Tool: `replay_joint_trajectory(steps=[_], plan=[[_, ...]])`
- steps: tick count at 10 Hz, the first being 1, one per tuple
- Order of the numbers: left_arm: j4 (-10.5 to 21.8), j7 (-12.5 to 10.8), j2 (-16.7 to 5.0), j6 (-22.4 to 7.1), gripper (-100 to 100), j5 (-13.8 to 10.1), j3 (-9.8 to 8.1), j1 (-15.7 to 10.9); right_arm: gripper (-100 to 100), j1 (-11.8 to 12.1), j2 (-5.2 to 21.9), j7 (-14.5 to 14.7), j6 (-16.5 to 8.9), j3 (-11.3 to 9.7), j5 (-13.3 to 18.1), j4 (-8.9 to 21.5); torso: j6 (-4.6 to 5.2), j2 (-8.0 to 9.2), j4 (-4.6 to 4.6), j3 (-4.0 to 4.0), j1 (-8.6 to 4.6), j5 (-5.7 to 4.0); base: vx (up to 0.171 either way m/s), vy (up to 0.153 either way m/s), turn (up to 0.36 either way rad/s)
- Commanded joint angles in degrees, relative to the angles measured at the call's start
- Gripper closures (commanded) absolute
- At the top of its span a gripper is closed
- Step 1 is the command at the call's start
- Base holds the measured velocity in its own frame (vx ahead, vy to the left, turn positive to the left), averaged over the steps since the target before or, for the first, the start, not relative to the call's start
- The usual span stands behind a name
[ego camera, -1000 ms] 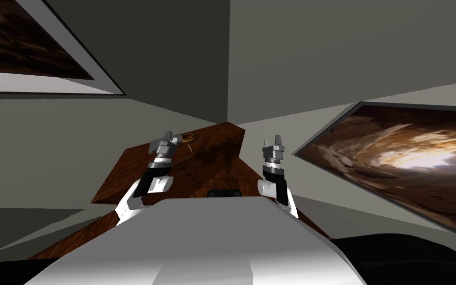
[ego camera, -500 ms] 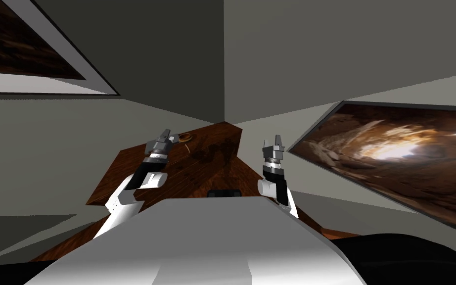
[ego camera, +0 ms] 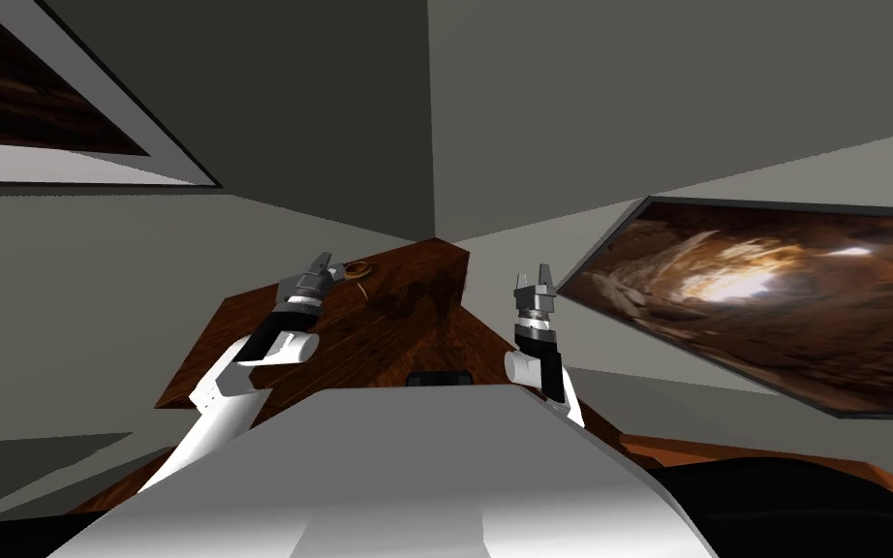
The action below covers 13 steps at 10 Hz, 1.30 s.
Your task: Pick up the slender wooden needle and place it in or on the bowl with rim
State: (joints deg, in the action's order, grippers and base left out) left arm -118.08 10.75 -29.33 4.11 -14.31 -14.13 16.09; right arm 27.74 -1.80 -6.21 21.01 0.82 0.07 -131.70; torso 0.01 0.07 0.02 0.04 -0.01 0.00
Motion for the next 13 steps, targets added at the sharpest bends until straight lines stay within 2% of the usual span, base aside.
replay_joint_trajectory(steps=[1,2,4,5,7,8,10,11,13], plan=[[0.52,0.15,-0.93,-2.86,-100,-0.71,-0.57,-0.66,0,0.00,0.00,0.00,0.00,0.00,0.00,0.00,0.00,0.00,0.00,0.00,0.00,0.00,-0.018,-0.009,-0.060],[1.47,0.51,-2.78,-4.39,-100,-2.26,-1.68,-1.53,0,0.01,0.00,0.00,0.00,0.00,0.00,0.00,-0.02,-0.01,0.00,0.00,0.02,0.01,-0.020,-0.013,-0.118],[1.47,0.51,-2.78,-7.11,-100,-2.26,-1.68,-1.53,0,0.01,0.00,0.00,0.00,0.00,0.00,0.00,-0.03,-0.01,0.00,0.00,0.02,0.01,-0.013,-0.006,-0.022],[2.44,0.91,-4.61,-8.68,-100,-3.90,-2.71,-2.36,0,0.01,0.00,0.00,0.00,0.01,0.00,0.00,-0.04,-0.03,-0.01,-0.01,0.04,0.01,-0.009,-0.007,-0.117],[2.44,0.91,-4.61,-11.31,-100,-3.90,-2.71,-2.36,0,0.01,0.00,0.00,0.00,0.01,0.00,0.00,-0.03,-0.04,-0.01,-0.02,0.04,0.01,-0.005,-0.001,-0.039],[3.42,1.35,-6.41,-13.41,-100,-5.61,-3.66,-3.15,0,0.01,0.00,0.00,0.00,0.01,0.00,0.00,-0.04,-0.05,-0.01,-0.02,0.05,0.02,-0.004,-0.004,-0.119],[3.42,1.35,-6.41,-15.68,-100,-5.61,-3.66,-3.15,0,0.01,0.00,0.00,0.00,0.01,0.00,0.00,-0.03,-0.06,-0.01,-0.03,0.06,0.02,-0.002,0.001,-0.039],[4.41,1.82,-8.17,-17.92,-100,-7.39,-4.53,-3.90,0,0.01,0.00,0.00,0.00,0.01,0.00,0.00,-0.04,-0.06,-0.01,-0.03,0.06,0.02,0.000,0.001,-0.124],[4.41,1.82,-8.17,-20.21,-100,-7.39,-4.53,-3.90,0,0.01,0.00,0.00,0.00,0.01,0.00,0.00,-0.03,-0.08,-0.02,-0.04,0.08,0.03,0.000,0.004,-0.040]])
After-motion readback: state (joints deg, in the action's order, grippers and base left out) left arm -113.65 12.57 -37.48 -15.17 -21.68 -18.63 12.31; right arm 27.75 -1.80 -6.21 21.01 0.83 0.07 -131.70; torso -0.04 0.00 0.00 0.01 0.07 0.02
